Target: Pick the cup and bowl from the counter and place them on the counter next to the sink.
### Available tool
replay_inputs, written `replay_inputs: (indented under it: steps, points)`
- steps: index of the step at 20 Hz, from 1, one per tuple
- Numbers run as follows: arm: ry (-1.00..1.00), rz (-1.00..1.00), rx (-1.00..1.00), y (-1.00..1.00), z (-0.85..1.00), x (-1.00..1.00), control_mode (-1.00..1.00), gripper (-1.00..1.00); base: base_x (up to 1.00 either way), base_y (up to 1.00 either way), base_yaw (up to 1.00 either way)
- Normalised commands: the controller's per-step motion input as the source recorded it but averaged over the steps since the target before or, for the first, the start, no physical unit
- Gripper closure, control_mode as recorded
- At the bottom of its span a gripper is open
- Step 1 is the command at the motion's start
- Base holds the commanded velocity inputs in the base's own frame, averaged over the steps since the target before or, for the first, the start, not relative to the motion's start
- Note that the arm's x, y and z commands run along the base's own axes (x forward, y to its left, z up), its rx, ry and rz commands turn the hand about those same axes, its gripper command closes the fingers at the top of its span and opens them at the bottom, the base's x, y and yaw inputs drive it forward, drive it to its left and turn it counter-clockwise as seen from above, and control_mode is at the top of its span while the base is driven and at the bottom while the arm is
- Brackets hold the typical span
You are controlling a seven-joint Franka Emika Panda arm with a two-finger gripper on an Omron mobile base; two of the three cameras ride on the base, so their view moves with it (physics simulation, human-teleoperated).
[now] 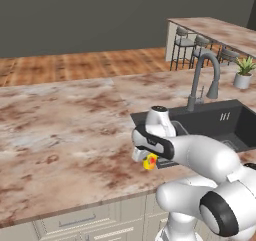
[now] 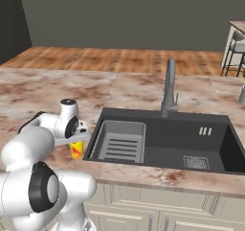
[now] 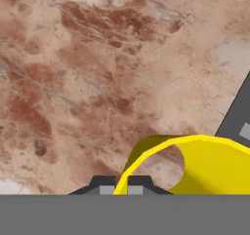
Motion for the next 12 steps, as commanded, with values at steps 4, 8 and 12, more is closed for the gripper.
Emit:
replay_inputs:
  steps: [4,8,12]
  points:
    - [0.0,0.04,0.0,0.08,-0.24,0.0,-1.0,1.0,0.0,0.0,0.0]
    - [0.0,0.01,0.0,0.03,0.0,0.0,-1.0,1.0,0.0,0.0,0.0]
    - [0.0,0.0,0.0,0.0,0.0,0.0,-1.0,-1.0,0.0,0.0,0.0]
